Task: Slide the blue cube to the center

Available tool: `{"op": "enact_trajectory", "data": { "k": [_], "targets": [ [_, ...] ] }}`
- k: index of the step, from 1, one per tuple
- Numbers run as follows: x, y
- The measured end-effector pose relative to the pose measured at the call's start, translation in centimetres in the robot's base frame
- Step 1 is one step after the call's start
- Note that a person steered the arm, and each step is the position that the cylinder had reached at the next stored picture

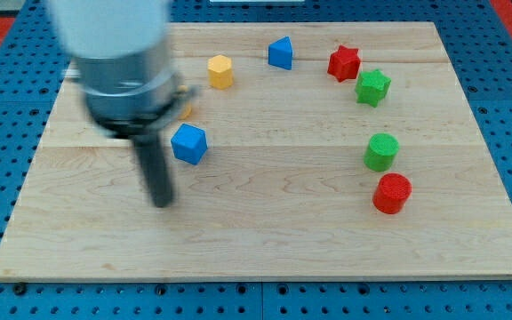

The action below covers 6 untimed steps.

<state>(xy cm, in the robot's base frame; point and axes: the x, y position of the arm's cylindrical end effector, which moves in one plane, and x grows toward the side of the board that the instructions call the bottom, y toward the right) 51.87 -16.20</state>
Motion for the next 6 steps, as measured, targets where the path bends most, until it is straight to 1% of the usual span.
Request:
{"op": "enact_trajectory", "data": {
  "k": [1,2,3,4,5,6],
  "targets": [
    [-5.4,-5.8],
    [-5.9,2.2],
    [-6.4,6.9],
    [-5.4,13.0],
    [-3.5,17.9],
    [-3.4,24.1]
  ]
}}
